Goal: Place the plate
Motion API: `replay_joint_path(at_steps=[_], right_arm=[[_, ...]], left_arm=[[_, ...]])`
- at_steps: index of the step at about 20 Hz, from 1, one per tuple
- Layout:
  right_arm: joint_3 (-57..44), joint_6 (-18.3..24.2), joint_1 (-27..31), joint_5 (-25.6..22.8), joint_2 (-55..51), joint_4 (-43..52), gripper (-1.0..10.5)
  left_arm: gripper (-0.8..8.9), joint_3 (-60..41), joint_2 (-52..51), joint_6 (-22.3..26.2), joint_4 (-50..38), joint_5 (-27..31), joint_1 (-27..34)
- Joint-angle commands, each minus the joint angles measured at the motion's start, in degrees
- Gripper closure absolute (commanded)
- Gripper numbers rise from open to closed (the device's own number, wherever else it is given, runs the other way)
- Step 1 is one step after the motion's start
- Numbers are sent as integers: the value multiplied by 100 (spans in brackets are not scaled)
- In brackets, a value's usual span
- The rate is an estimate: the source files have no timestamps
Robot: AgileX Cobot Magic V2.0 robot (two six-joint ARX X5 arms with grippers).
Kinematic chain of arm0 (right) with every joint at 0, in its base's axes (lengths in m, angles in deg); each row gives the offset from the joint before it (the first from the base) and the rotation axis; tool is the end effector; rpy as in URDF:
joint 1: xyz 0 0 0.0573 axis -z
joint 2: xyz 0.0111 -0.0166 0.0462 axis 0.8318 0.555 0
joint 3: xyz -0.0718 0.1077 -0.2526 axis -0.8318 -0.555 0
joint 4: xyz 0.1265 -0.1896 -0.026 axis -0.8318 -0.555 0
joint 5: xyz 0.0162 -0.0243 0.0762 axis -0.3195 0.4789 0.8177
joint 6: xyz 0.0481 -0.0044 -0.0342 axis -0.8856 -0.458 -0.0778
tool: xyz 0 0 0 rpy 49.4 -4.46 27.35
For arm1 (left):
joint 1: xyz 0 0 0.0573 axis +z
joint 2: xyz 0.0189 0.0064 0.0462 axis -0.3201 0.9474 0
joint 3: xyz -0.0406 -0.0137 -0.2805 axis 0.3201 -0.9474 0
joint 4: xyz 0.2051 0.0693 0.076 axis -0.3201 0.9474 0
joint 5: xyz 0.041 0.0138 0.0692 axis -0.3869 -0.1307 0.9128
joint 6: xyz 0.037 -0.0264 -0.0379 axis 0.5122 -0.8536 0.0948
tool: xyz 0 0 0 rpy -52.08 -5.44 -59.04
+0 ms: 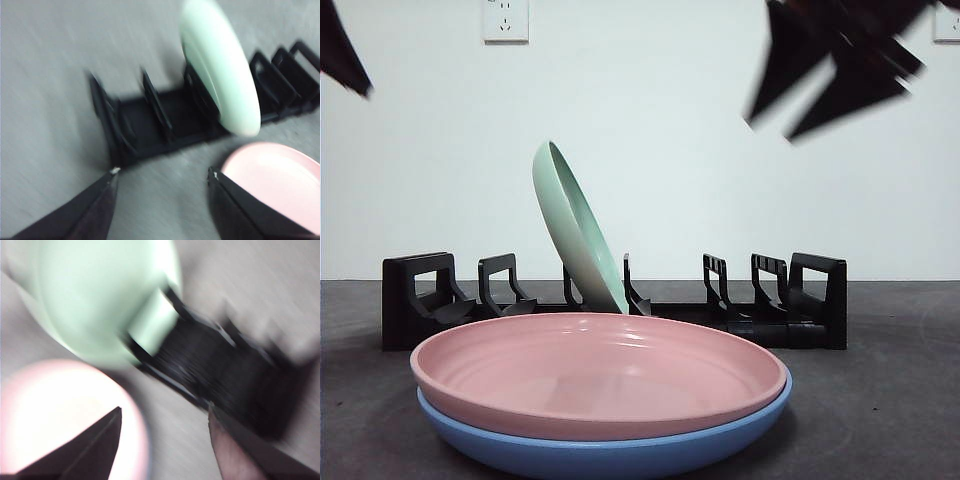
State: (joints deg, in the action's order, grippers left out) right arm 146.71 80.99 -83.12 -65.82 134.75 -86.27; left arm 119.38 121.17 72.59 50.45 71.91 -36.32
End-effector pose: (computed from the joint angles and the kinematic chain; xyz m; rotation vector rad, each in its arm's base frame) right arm 0.2101 0.1183 0.3293 -0.0108 0.7172 0.7041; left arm 0.1076 -0.0375 0.3048 0.0051 0.5009 -0.3685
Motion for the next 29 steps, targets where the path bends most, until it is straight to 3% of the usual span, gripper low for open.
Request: replay_joint_path(at_steps=[1,6,13,21,25,29], right_arm=[[804,-885,-291,280,503,-68,674],[2605,-1534,-734,833,2168,-560,674],[4240,-2170,-831,1381,3768,-584,674],[4509,-2218,-966,1370,4339,-623,676],[4509,-2214,-1019,1351,4354,-640,805],[4509,-2138,-1019,1344,4350,-796,846]], left_arm=[[528,48,-378,697,46,114,66],[528,48,-929,723,330,343,142],[528,48,-1080,662,345,343,142],[528,48,-1082,664,343,343,142],[528,48,-1082,664,339,345,142],[528,48,-1080,664,337,345,142]])
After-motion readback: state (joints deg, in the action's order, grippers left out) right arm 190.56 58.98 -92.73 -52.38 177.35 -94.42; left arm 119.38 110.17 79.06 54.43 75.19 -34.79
